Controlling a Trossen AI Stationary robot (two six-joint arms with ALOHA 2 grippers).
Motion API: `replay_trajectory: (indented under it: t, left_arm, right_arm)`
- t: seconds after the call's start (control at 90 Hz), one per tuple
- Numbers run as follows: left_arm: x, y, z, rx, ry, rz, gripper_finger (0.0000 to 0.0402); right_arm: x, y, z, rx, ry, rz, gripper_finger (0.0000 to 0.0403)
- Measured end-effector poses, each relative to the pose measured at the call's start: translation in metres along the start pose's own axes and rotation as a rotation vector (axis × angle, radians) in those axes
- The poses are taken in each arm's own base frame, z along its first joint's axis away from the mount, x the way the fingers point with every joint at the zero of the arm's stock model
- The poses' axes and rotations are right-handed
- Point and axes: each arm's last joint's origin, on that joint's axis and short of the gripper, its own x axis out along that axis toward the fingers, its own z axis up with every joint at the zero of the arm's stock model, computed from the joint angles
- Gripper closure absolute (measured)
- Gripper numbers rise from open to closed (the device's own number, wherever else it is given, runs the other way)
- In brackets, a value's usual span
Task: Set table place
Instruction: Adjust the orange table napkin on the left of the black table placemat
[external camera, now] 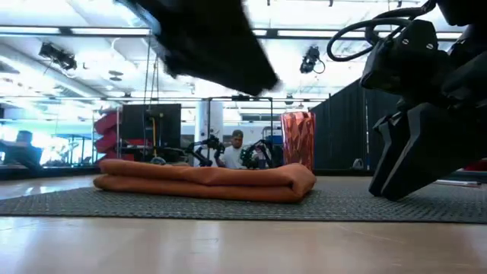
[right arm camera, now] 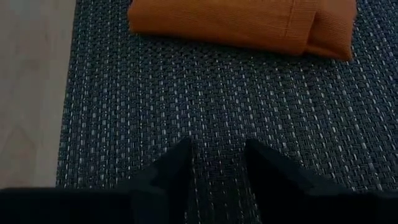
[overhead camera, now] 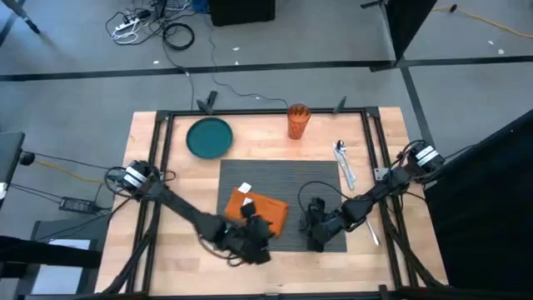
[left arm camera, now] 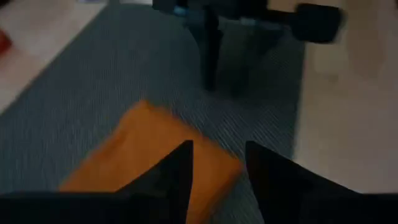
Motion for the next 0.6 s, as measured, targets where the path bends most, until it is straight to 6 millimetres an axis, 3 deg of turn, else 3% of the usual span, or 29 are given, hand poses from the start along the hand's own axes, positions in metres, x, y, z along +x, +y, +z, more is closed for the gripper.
replay_trajectory:
  t: [0.278,0.422,0.6]
  left_arm:
    - [0.075,0.020,0.004,0.044,0.112,-0.025,0.0270]
    - [0.084,0.020,0.003,0.100,0.198,0.001,0.0270]
    - [0.077,0.011,-0.002,0.147,0.259,-0.021,0.0270]
  right_arm:
    - [0.000,0.000,0.000,0.001,-0.002,-0.003,0.0275]
    - [0.000,0.000,0.000,0.000,-0.005,-0.008,0.0275]
    - [0.000,0.000,-0.001,-0.004,-0.002,-0.011,0.0276]
